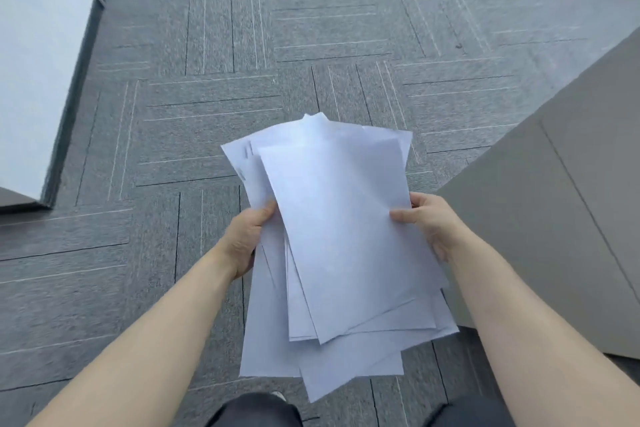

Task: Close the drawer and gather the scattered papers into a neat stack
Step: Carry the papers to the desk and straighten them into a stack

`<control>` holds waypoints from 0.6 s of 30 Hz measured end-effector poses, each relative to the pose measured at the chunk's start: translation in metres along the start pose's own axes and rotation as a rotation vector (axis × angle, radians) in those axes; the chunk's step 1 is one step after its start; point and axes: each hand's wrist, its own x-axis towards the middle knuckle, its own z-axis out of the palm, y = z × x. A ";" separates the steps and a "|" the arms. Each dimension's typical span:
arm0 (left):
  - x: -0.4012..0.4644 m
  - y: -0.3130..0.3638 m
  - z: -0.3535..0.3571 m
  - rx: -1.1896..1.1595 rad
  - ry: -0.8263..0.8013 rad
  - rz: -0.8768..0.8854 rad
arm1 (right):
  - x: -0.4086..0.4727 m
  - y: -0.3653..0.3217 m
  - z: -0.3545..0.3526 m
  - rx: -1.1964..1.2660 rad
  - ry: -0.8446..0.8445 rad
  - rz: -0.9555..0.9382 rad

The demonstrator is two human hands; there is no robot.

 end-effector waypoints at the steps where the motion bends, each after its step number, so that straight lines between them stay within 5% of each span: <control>1: -0.010 0.015 0.008 0.025 -0.008 0.004 | -0.014 -0.011 -0.006 0.006 0.022 -0.031; 14: -0.145 0.218 0.140 0.317 0.115 0.284 | -0.216 -0.173 -0.072 0.179 0.285 -0.361; 18: -0.184 0.272 0.197 0.333 0.039 0.363 | -0.280 -0.209 -0.107 0.213 0.414 -0.489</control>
